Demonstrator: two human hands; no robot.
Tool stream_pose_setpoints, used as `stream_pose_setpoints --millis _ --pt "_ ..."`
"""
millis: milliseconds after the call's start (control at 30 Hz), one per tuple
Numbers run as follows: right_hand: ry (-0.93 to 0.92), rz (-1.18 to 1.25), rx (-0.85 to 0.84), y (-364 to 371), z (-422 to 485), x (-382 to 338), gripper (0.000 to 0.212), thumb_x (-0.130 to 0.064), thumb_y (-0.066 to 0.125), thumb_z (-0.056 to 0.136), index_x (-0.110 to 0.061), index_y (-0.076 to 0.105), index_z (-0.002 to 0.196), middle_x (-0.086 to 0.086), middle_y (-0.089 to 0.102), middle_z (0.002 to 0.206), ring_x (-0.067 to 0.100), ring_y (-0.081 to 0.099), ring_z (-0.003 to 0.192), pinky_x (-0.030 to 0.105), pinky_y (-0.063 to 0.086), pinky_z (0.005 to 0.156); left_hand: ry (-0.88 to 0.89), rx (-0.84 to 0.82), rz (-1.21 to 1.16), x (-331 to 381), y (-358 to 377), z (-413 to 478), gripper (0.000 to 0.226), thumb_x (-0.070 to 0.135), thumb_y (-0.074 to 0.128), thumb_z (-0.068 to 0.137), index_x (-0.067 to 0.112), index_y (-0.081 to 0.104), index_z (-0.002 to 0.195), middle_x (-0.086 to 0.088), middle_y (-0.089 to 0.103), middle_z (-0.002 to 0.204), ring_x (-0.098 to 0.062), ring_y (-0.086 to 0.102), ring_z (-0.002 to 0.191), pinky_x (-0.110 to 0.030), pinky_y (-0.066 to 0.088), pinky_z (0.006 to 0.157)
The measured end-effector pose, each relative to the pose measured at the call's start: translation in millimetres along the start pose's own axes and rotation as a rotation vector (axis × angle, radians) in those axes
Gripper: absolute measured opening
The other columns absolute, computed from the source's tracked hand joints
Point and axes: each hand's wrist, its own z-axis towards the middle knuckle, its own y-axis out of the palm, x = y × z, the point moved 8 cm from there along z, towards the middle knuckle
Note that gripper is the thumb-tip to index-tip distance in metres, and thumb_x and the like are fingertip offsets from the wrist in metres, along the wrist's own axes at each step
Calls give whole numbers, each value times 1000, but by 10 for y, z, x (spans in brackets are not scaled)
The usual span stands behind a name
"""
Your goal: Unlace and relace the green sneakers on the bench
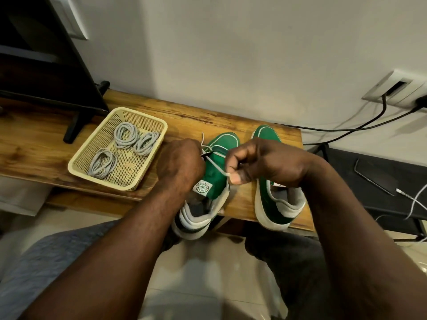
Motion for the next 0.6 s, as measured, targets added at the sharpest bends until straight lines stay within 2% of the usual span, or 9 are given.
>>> stream_pose_setpoints --millis 67,133,200,267,300,367,433,500,600 --pt "29 68 -61 -59 -113 70 14 -11 69 89 -22 76 89 -1 71 89 16 66 88 27 51 84 3 -11 -22 18 22 -9 16 28 76 92 28 80 108 -2 77 100 -25 71 91 -37 61 82" --pt "130 51 -42 -152 -160 251 11 -10 70 90 -18 78 91 0 74 89 14 67 87 28 51 84 11 -30 -29 34 43 -14 18 28 76 92 30 78 110 -2 78 101 -25 71 93 -37 60 84" --pt "353 -178 55 -311 -172 545 10 -10 72 94 -17 78 95 -3 77 91 12 69 89 32 50 84 21 -49 -23 39 63 -7 18 28 76 91 31 79 110 -1 78 100 -25 71 93 -37 60 83" --pt "608 -478 195 -477 -191 755 11 -13 73 95 -23 76 97 -5 74 93 14 67 93 30 46 74 15 -58 -27 28 69 -3 17 28 76 89 29 80 106 -1 78 97 -26 72 90 -37 61 83" --pt "629 -518 307 -544 -171 772 13 -12 71 95 -24 75 100 -5 72 95 14 66 93 27 45 70 10 -57 -33 25 65 -6 16 28 76 89 28 80 104 0 78 95 -26 72 88 -38 62 82" --pt "500 -448 625 -666 -114 607 15 -13 68 96 -24 75 103 -7 71 96 11 66 90 23 44 66 8 -55 -36 39 59 -9 15 27 75 88 28 81 102 1 77 92 -24 71 84 -38 63 80" --pt "390 -504 800 -688 -9 421 8 -28 69 98 -24 74 93 -7 70 88 13 64 83 21 41 61 11 -56 -39 41 61 -8 15 27 74 89 28 81 103 0 78 93 -24 71 85 -38 62 81" --pt "406 -579 716 -531 220 434 25 -43 69 96 -22 70 83 -4 69 83 17 64 80 26 45 63 4 -67 -63 32 70 -9 16 28 76 90 28 81 106 1 78 97 -22 71 87 -38 62 81" --pt "523 -688 543 -222 512 590 26 -47 70 92 -21 72 87 3 71 92 25 66 92 43 57 85 9 -86 -73 44 75 -28 17 29 78 90 27 80 107 1 77 99 -20 69 86 -37 61 78"
